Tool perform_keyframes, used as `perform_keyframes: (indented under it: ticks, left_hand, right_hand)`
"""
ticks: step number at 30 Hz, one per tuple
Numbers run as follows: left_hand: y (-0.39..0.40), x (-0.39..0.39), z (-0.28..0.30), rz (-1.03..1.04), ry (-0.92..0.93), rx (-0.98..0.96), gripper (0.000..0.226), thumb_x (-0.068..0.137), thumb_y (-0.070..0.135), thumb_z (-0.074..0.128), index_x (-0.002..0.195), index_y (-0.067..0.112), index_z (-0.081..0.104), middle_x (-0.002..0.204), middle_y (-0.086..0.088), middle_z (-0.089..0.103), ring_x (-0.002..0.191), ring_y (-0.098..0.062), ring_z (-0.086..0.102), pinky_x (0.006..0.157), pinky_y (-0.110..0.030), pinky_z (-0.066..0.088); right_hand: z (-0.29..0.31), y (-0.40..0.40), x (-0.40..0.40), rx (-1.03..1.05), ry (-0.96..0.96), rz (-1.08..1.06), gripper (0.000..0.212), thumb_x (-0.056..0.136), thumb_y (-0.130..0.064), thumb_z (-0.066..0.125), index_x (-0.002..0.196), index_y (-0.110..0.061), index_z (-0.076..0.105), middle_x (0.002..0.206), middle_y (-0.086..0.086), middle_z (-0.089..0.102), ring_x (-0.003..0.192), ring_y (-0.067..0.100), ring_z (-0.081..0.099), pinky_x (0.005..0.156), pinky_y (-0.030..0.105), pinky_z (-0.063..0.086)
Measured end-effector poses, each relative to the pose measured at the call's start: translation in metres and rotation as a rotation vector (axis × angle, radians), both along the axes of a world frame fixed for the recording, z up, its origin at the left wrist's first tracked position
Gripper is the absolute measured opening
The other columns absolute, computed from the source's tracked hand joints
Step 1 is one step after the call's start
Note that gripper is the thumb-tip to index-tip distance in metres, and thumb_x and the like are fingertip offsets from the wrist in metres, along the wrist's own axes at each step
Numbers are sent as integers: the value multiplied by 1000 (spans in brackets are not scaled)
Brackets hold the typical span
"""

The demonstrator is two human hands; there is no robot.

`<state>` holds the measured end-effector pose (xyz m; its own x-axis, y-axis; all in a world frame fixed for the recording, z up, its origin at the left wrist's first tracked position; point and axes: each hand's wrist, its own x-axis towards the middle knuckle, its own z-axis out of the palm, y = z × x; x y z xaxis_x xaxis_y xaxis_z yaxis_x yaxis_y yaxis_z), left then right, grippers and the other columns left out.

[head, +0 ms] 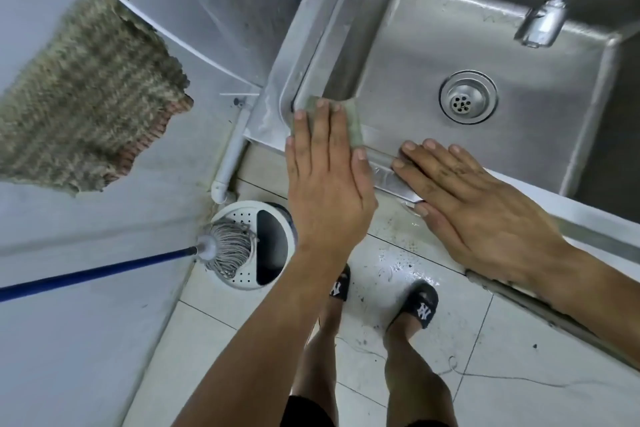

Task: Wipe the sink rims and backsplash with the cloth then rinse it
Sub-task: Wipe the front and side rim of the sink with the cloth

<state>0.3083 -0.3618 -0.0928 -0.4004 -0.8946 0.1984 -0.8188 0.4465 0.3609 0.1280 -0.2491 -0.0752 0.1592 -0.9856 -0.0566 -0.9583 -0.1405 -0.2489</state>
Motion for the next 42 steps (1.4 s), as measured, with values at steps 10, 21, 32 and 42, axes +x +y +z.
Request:
perform_keyframes:
  ticks: [10, 21, 32, 42]
  left_hand:
    - [-13, 5, 12, 1, -186, 62, 62, 109, 38, 18, 162, 9, 28, 171, -11, 20, 160, -29, 11, 130, -47, 12]
    - [-16, 13, 16, 49, -181, 85, 62, 110, 37, 22, 162, 3, 27, 171, -15, 17, 160, -31, 8, 129, -51, 15]
    - [-43, 30, 17, 16, -175, 126, 60, 110, 37, 20, 165, 13, 16, 174, -6, 7, 161, -23, 0, 131, -45, 7]
    - [-57, 33, 22, -85, -258, 143, 62, 110, 39, 18, 166, 13, 11, 174, -4, 0, 161, -22, -6, 131, -39, -2]
  right_hand:
    - [0, -12, -9, -11, 0, 123, 58, 111, -33, 25, 163, -8, 25, 172, 10, 18, 160, 22, 13, 130, 43, 16]
    - [-4, -30, -7, -15, -33, 205, 58, 111, -33, 24, 163, -6, 21, 172, 10, 18, 160, 22, 13, 128, 46, 22]
    - [-2, -60, 4, 35, -91, 175, 58, 111, -36, 21, 163, -11, 24, 172, 4, 15, 160, 17, 9, 130, 40, 13]
    - [-5, -64, 7, 31, -121, 177, 57, 111, -34, 25, 163, -12, 25, 173, 3, 13, 161, 16, 6, 130, 42, 14]
